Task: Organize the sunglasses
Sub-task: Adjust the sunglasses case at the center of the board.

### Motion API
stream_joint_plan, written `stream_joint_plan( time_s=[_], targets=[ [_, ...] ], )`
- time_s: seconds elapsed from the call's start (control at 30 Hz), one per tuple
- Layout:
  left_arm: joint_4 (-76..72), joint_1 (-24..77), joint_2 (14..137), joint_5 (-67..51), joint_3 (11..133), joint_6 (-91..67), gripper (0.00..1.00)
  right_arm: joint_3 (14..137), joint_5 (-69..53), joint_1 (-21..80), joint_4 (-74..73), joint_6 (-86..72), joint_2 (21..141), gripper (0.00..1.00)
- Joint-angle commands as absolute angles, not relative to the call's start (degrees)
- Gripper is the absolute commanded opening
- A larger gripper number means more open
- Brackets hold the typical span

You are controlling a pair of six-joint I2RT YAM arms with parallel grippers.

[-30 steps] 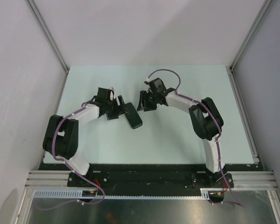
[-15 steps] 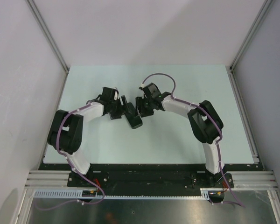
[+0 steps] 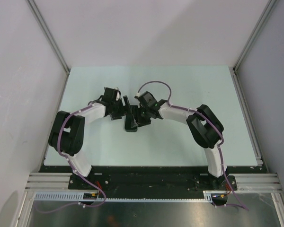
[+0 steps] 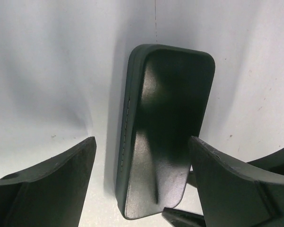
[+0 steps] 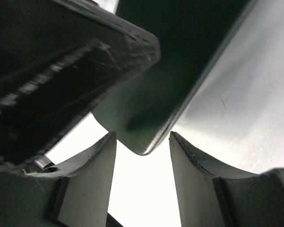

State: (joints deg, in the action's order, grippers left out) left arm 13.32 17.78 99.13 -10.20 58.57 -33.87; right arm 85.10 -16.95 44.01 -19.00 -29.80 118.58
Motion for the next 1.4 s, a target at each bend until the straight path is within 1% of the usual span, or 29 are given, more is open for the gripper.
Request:
stream_joint_plan(
  time_s=[0.0,0.03,0.2,0.33,0.5,0.63,0.77,0.83,0.97,1.0,1.07,1.17,1.37],
  targets=[
    [11.95,19.42,97.73,-8.62,60.47,-29.28,0.86,81.83,-9.60,42.98,-18.63,-33.13,112.34,0.54],
    [12.04,19.86,97.65,-8.18,60.82,-28.31,0.88,81.04,-6.36,42.28,-18.72,-33.31,109.80,0.54],
    [11.95,23.28,98.52,-4.58,61.96,-22.86,0.91,76.83,-0.80,40.08,-21.27,-33.22,101.96,0.56],
    [12.13,24.78,99.49,-2.03,62.84,-20.48,0.92,73.66,0.00,37.97,-23.02,-32.87,96.78,0.56],
    [14.06,26.18,101.95,-0.09,65.03,-19.78,0.92,70.76,0.00,35.42,-24.78,-31.65,93.61,0.56],
    [17.57,28.39,105.19,7.00,67.14,-20.47,0.92,69.00,0.00,33.84,-25.14,-30.59,91.67,0.56],
    [20.47,29.18,106.35,10.72,67.85,-22.23,0.91,68.12,0.00,32.78,-25.14,-30.15,90.44,0.55],
    [20.83,29.27,106.70,10.98,67.94,-22.32,0.88,67.94,0.00,32.43,-25.22,-29.97,89.91,0.55],
    [21.53,29.36,106.87,11.68,68.03,-22.24,0.70,67.42,0.00,32.26,-25.14,-29.44,89.03,0.55],
    [21.71,29.27,106.87,12.12,67.94,-21.98,0.60,67.33,0.00,32.17,-25.05,-29.36,88.60,0.55],
    [21.97,29.27,106.53,13.61,67.59,-21.27,0.53,66.80,0.00,31.99,-24.79,-29.00,88.16,0.55],
    [22.59,29.18,106.00,15.64,66.97,-18.90,0.50,65.92,0.00,31.73,-24.26,-28.74,87.28,0.55],
    [22.85,26.99,102.57,18.98,63.82,-18.63,0.49,64.69,-1.14,30.50,-23.29,-28.04,86.57,0.55]
  ],
)
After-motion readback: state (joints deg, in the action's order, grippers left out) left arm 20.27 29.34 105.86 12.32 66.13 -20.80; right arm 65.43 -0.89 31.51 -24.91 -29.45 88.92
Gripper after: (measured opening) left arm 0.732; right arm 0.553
